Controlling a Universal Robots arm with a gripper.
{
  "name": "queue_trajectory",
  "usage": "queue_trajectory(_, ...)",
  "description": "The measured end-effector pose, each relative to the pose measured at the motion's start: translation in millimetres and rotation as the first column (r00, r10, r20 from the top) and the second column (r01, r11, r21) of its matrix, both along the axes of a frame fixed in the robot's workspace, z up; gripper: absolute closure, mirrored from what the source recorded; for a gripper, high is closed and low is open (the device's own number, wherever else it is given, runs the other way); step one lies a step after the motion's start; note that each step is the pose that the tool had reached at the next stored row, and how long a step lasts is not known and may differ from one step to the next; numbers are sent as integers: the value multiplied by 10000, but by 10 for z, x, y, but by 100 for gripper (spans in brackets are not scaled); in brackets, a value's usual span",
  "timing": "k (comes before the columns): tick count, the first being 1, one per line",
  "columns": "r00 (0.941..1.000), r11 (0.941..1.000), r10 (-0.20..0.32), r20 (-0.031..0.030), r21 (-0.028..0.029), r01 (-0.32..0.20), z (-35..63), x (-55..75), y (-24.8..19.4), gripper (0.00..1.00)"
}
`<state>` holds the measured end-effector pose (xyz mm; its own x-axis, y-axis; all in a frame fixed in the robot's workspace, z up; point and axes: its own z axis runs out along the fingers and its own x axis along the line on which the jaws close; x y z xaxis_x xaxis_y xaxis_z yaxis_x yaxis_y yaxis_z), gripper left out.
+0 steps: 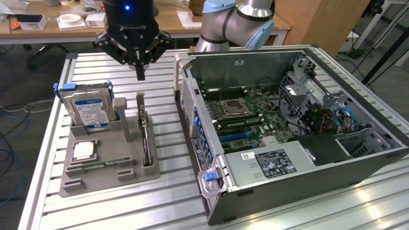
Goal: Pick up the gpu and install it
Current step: 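Reach for the gpu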
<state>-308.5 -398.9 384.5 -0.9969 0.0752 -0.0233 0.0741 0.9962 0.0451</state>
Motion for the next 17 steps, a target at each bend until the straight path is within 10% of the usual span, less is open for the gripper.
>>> queue_trajectory(17,10000,10000,-1,0,0,1,-1,-48,0,89)
